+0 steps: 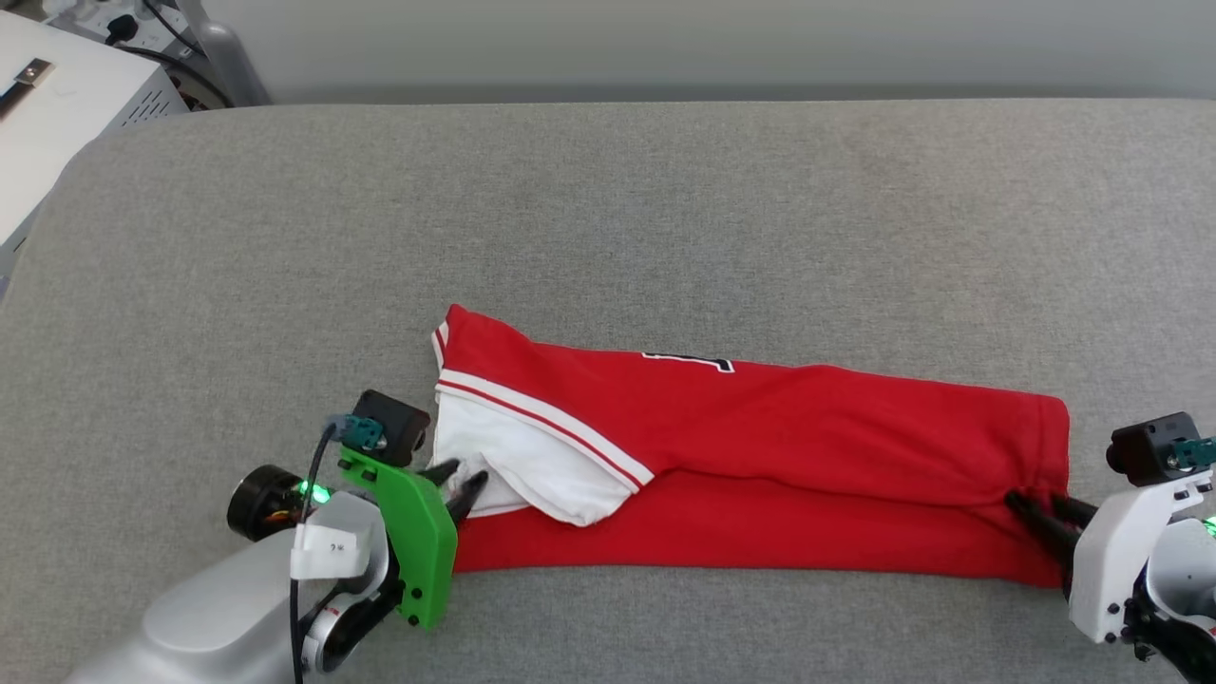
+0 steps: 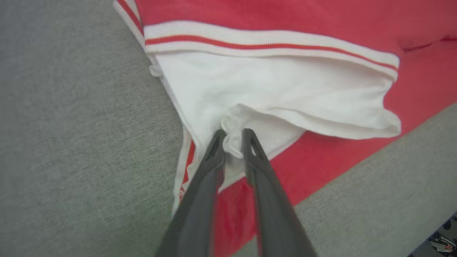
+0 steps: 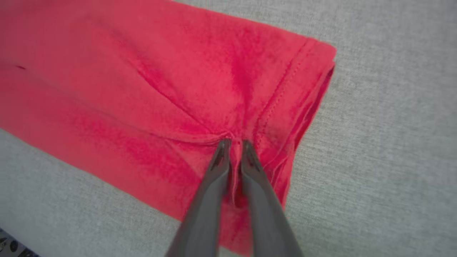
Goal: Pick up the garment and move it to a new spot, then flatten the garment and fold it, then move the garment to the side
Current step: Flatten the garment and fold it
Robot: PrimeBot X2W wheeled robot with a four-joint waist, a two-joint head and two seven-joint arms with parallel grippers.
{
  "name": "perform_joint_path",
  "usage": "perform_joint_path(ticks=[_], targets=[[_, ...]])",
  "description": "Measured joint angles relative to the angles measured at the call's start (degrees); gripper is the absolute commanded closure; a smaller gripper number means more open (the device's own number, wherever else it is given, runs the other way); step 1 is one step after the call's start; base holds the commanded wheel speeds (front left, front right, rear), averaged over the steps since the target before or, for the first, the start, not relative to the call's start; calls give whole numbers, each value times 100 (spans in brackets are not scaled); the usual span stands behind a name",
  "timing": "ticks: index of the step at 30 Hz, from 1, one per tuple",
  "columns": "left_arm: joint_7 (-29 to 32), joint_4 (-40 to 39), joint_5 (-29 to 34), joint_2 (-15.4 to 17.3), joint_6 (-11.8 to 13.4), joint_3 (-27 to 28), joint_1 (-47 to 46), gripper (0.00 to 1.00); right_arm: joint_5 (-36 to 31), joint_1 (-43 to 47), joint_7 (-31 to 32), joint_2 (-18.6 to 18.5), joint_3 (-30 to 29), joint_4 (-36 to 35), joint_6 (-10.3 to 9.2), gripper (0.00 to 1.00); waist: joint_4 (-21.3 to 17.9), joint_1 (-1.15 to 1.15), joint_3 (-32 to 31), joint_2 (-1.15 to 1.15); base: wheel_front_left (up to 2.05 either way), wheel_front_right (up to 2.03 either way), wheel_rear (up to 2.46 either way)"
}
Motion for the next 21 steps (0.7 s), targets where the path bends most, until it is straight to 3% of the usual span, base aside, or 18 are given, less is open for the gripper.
perform_joint_path(ticks=[6, 11, 21], targets=[[-699, -176, 164, 58, 417, 237, 40, 0, -21, 14, -211, -94, -450, -330, 0, 0, 1, 0, -185, 0, 0, 0, 0], [-1378, -375, 430, 138, 983, 523, 74, 0, 24, 106, -215, -249, -1132, -709, 0, 0, 35, 0, -300, 0, 0, 0, 0], [-1827, -631, 1088, -7, 1973, 1182, 352, 0, 644, 576, 679, -288, -2114, -654, -1, 0, 219, 0, -188, 0, 0, 0, 0]])
